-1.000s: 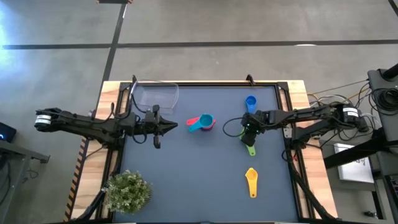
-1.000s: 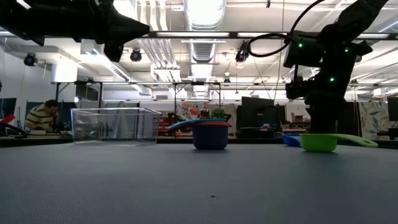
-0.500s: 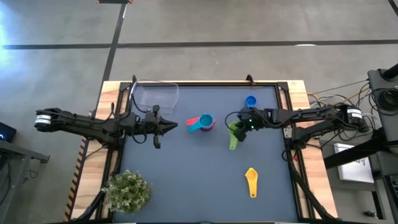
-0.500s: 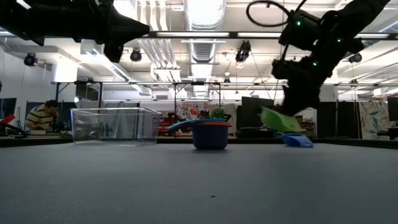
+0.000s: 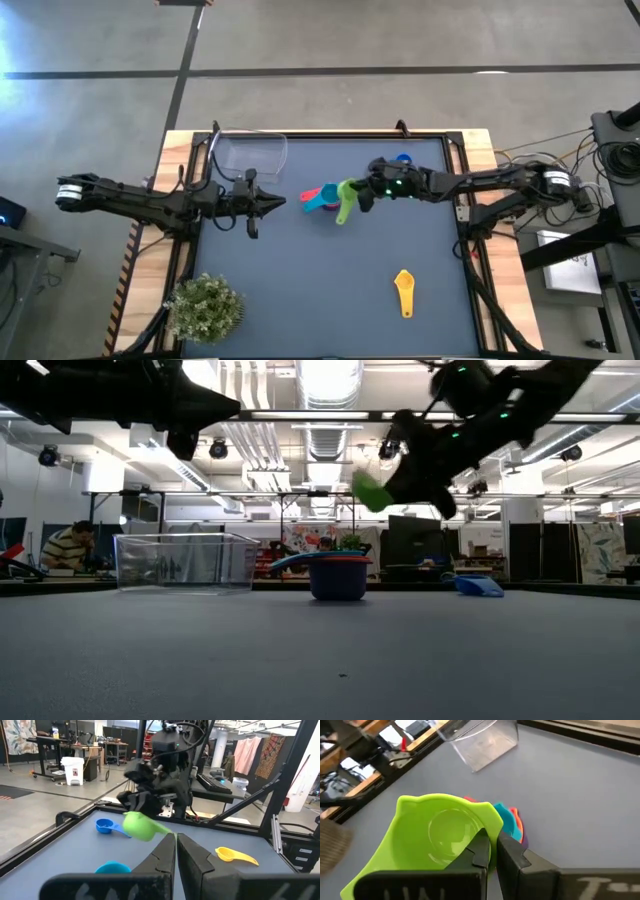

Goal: Nest measuring cups in basket
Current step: Stack the green measuring cup on top of the light blue measuring cup

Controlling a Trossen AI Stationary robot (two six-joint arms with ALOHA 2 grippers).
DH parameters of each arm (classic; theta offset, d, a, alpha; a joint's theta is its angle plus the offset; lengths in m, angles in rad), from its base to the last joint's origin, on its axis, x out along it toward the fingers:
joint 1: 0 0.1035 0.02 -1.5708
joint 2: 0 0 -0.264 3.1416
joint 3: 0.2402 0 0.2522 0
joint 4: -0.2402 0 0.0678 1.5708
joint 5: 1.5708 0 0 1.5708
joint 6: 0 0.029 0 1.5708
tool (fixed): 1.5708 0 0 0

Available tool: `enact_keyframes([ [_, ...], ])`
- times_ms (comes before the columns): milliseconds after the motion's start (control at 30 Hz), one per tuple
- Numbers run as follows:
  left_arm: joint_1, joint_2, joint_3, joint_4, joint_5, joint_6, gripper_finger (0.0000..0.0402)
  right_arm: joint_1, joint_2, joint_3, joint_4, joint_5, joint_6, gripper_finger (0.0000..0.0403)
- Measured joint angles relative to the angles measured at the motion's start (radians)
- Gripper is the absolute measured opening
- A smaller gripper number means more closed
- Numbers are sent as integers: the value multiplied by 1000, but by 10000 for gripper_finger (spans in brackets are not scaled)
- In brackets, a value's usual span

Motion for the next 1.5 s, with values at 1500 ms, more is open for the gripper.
enact_keyframes([
  [1500, 0, 21, 0, -30, 1, -17, 0, -23, 292, 473, -436, 56, -789, 168],
])
